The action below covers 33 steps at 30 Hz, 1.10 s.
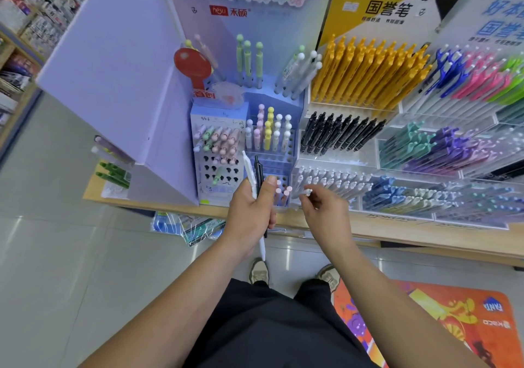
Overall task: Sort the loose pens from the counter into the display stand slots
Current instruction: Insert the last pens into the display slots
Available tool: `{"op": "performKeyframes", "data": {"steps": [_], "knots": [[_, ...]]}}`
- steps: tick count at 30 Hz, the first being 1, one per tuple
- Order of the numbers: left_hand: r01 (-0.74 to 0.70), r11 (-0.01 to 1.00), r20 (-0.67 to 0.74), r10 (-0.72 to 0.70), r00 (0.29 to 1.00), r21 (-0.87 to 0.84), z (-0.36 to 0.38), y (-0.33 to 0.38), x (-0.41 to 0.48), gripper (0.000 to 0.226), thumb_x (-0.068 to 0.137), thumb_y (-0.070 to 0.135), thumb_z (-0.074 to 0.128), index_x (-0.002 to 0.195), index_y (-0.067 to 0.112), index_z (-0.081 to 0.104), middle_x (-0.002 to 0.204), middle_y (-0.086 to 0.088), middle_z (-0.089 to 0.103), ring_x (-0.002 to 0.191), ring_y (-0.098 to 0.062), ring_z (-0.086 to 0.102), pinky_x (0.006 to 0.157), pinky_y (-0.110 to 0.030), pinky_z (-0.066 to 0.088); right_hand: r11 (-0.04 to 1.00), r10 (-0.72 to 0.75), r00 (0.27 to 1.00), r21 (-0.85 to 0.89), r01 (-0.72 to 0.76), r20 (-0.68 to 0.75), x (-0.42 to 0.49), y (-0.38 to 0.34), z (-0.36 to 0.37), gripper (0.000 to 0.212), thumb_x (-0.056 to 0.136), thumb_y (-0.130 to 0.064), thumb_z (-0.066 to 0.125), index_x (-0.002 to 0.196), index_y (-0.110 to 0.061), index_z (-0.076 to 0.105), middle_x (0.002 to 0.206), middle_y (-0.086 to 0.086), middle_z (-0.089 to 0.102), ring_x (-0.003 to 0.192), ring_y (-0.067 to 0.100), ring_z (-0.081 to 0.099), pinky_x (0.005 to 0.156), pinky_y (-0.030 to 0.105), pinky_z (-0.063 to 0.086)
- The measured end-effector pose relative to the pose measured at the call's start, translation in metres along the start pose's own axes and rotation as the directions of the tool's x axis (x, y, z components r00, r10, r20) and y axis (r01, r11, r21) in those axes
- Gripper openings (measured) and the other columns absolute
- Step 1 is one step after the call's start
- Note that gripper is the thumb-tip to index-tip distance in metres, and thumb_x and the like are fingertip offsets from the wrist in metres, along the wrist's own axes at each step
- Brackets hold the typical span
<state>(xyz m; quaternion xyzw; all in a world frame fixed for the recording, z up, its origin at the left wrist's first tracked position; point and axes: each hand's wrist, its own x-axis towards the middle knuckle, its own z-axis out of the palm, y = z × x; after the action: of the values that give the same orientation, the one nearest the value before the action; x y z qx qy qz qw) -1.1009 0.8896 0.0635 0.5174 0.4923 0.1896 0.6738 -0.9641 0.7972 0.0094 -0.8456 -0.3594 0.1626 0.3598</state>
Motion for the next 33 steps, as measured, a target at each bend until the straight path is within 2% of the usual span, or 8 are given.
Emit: {"op": "performKeyframes", "data": {"steps": [5, 8, 12, 17, 21, 24, 28, 33], "knots": [[0.003, 1.000, 0.027, -0.003, 1.000, 0.022, -0.005, 0.002, -0.003, 0.037, 0.103, 0.052, 0.059, 0.089, 0.019, 0.048, 0.057, -0.002, 0.052, 0.052, -0.017, 0.049, 0.058, -0.036, 0.046, 0.996, 0.002, 1.000, -0.094, -0.001, 0.012, 0.006, -0.003, 0.016, 0.020, 0.095, -0.007, 0.064, 0.078, -0.012, 0.057, 0.064, -0.006, 0.048, 0.059, 0.015, 0.045, 0.056, 0.032, 0.034], [-0.009, 0.999, 0.045, 0.007, 0.999, 0.042, -0.004, 0.005, -0.006, 0.034, 0.103, 0.050, 0.059, 0.088, 0.022, 0.050, 0.059, -0.003, 0.053, 0.052, -0.016, 0.050, 0.059, -0.037, 0.048, 0.989, 0.143, 0.990, 0.047, -0.142, -0.005, 0.002, -0.004, 0.022, 0.009, 0.095, -0.009, 0.067, 0.104, -0.011, 0.067, 0.085, 0.000, 0.071, 0.080, 0.021, 0.067, 0.072, 0.038, 0.054], [-0.025, 0.998, 0.073, 0.020, 0.997, 0.063, -0.002, 0.004, -0.007, 0.035, 0.103, 0.050, 0.059, 0.089, 0.020, 0.051, 0.059, -0.004, 0.051, 0.052, -0.017, 0.048, 0.056, -0.036, 0.047, 0.953, 0.271, 0.962, 0.130, -0.273, 0.039, 0.005, -0.007, 0.018, 0.014, 0.093, -0.016, 0.073, 0.105, -0.013, 0.067, 0.091, -0.002, 0.073, 0.089, 0.020, 0.070, 0.084, 0.044, 0.057], [0.008, 1.000, 0.174, -0.009, 0.985, 0.011, 0.004, 0.003, -0.003, 0.041, 0.099, 0.053, 0.064, 0.094, 0.014, 0.053, 0.060, 0.002, 0.037, 0.051, -0.016, 0.031, 0.047, -0.030, 0.031, 0.957, 0.216, 0.976, 0.200, -0.209, -0.014, -0.006, -0.026, -0.019, 0.011, 0.092, -0.033, 0.074, 0.089, -0.023, 0.073, 0.074, -0.011, 0.070, 0.071, 0.013, 0.068, 0.069, 0.039, 0.059], [-0.005, 0.997, 0.343, -0.023, 0.939, 0.081, 0.020, 0.007, -0.005, 0.046, 0.100, 0.054, 0.062, 0.101, 0.009, 0.052, 0.060, -0.001, 0.041, 0.048, -0.014, 0.035, 0.048, -0.029, 0.030, 0.648, 0.292, 0.908, 0.637, -0.418, 0.299, -0.006, -0.054, -0.054, 0.019, 0.100, -0.024, 0.066, 0.088, -0.011, 0.074, 0.060, 0.001, 0.059, 0.056, 0.022, 0.052, 0.049, 0.032, 0.044], [-0.041, 0.991, 0.459, -0.021, 0.888, 0.124, 0.028, 0.013, -0.005, 0.039, 0.105, 0.049, 0.054, 0.106, 0.010, 0.053, 0.056, 0.003, 0.046, 0.047, -0.015, 0.041, 0.047, -0.029, 0.037, 0.527, 0.274, 0.867, 0.690, -0.497, 0.415, -0.001, -0.052, -0.068, 0.018, 0.099, -0.021, 0.066, 0.087, -0.008, 0.071, 0.060, 0.000, 0.055, 0.057, 0.020, 0.047, 0.050, 0.031, 0.039], [-0.107, 0.962, 0.485, -0.029, 0.874, 0.250, 0.029, 0.016, -0.004, 0.046, 0.107, 0.050, 0.048, 0.107, 0.004, 0.048, 0.062, -0.005, 0.057, 0.050, -0.020, 0.058, 0.050, -0.031, 0.050, 0.555, 0.254, 0.891, 0.697, -0.453, 0.376, 0.000, -0.046, -0.077, 0.022, 0.096, -0.023, 0.071, 0.092, -0.001, 0.075, 0.073, 0.015, 0.061, 0.066, 0.025, 0.055, 0.060, 0.036, 0.049], [-0.035, 0.987, 0.404, -0.032, 0.914, 0.157, 0.032, 0.017, -0.004, 0.045, 0.108, 0.046, 0.045, 0.108, 0.001, 0.050, 0.073, -0.014, 0.067, 0.064, -0.036, 0.074, 0.060, -0.042, 0.064, 0.581, 0.330, 0.924, 0.729, -0.361, 0.195, 0.000, -0.050, -0.074, 0.018, 0.097, -0.020, 0.070, 0.089, -0.003, 0.070, 0.069, 0.013, 0.066, 0.062, 0.026, 0.062, 0.064, 0.039, 0.056]]}}
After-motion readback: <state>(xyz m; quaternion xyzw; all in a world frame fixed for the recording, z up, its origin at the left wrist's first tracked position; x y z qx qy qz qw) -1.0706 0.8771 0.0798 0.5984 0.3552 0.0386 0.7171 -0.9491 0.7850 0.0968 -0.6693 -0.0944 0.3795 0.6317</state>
